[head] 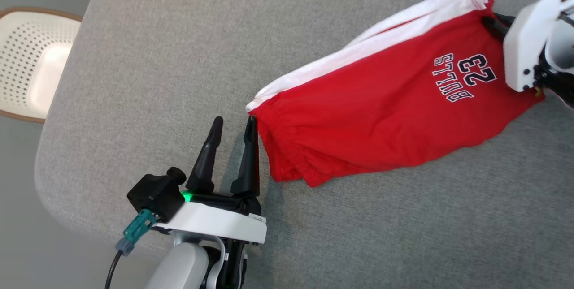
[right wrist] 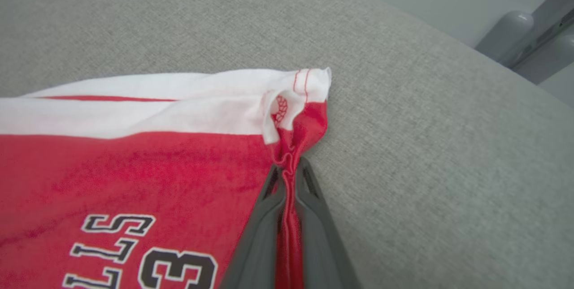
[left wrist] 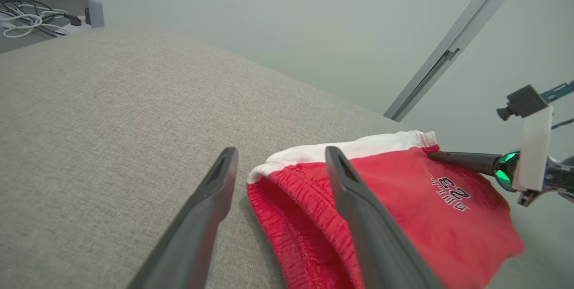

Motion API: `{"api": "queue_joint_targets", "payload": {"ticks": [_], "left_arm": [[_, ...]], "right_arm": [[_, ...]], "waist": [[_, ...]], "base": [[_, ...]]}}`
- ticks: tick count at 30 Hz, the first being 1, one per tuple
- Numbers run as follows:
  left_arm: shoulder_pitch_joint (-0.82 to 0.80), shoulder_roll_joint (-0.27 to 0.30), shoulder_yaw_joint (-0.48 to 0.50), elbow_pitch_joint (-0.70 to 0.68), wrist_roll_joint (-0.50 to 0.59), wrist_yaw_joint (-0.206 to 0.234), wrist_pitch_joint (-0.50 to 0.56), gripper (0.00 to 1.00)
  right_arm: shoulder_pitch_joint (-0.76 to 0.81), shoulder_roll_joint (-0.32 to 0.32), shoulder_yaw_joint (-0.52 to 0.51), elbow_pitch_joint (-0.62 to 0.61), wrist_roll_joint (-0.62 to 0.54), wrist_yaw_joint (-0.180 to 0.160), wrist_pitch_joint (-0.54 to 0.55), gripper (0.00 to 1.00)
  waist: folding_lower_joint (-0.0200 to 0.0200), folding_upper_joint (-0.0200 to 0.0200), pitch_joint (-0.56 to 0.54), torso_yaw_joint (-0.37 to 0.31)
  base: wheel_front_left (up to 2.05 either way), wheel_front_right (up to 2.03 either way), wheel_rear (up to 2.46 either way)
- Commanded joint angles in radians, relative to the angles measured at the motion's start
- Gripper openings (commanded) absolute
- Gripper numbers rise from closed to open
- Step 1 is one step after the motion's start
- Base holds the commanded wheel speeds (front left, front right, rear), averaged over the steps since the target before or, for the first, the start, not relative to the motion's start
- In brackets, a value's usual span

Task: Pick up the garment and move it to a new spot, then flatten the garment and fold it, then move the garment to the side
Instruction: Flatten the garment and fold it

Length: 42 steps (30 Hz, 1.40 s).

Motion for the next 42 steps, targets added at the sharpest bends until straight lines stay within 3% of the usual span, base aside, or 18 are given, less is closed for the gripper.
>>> {"api": "queue_joint_targets", "payload": {"ticks": [1,12,15,26,31,37,42], "left_arm": [[0.007,0.003,0.013,0.005,0.026,0.006,-0.004,1.0],[0.212,0.08,0.117,0.014,0.103,-0.015,-0.004,1.0],[0.266,0.094,0.127,0.008,0.114,-0.012,-0.004,1.0],[0.305,0.07,0.11,-0.007,0.131,-0.032,-0.004,1.0],[0.303,0.05,0.103,0.009,0.141,-0.041,-0.004,1.0],[0.279,0.034,0.099,0.041,0.15,-0.057,-0.004,1.0],[0.26,0.027,0.104,0.066,0.158,-0.068,-0.004,1.0]], "right_arm": [[0.037,-0.009,-0.019,0.015,0.019,-0.001,-0.022,0.0],[0.398,0.045,-0.231,0.091,0.267,-0.001,-0.197,0.0],[0.477,0.029,-0.266,0.107,0.291,-0.001,-0.238,0.0],[0.445,-0.021,-0.385,0.19,0.29,-0.001,-0.256,0.0],[0.414,0.062,-0.39,0.134,0.265,-0.001,-0.21,0.0],[0.416,0.249,-0.388,0.042,0.229,-0.001,-0.164,0.0],[0.404,0.377,-0.409,0.076,0.128,-0.001,-0.178,0.0]], "waist": [[0.0,0.0,-0.041,-0.025],[0.0,0.0,-0.324,-0.228],[0.0,0.0,-0.365,-0.268],[0.0,0.0,-0.368,-0.284],[0.0,0.0,-0.345,-0.259],[0.0,0.0,-0.34,-0.231],[0.0,0.0,-0.344,-0.204]], "base": [[0.0,0.0,0.0],[0.0,0.0,0.0],[0.0,0.0,0.0],[0.0,0.0,0.0],[0.0,0.0,0.0],[0.0,0.0,0.0],[0.0,0.0,0.0]]}}
